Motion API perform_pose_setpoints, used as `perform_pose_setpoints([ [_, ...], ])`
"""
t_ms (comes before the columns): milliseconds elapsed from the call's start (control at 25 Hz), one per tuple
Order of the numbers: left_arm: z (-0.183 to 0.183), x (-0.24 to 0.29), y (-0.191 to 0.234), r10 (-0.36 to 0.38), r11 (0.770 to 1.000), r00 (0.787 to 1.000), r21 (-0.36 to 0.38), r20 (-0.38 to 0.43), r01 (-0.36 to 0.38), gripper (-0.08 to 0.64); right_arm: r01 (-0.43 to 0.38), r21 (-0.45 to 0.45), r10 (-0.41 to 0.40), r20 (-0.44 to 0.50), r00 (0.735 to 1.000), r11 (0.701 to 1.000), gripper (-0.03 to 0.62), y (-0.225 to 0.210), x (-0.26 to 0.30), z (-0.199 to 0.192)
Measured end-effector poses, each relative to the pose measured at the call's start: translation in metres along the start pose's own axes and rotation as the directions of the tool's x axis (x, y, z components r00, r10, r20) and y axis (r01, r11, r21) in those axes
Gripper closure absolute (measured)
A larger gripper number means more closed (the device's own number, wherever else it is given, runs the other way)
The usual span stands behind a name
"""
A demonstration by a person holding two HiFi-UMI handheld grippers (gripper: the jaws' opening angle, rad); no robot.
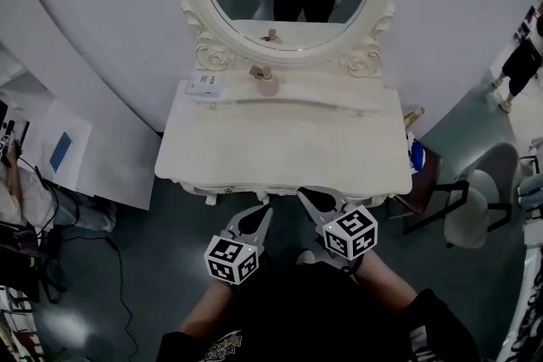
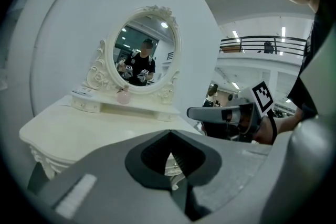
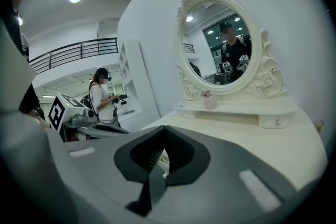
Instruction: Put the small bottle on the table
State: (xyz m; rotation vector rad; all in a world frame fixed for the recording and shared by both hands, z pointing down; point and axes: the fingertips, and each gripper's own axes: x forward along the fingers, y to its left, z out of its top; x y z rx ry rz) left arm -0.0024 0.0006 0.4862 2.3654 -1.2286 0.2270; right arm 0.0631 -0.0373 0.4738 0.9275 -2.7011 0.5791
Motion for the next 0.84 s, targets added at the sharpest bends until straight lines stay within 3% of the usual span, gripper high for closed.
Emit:
perform_pose_setpoints([
  [840, -0.008, 0.017, -0.030, -0.001, 0.999, 0.999, 0.055, -0.038, 0.004, 0.560, -0.012, 0.031, 0.012, 0.002, 1.000, 0.999, 0.565, -0.017, -0.025, -0.014],
])
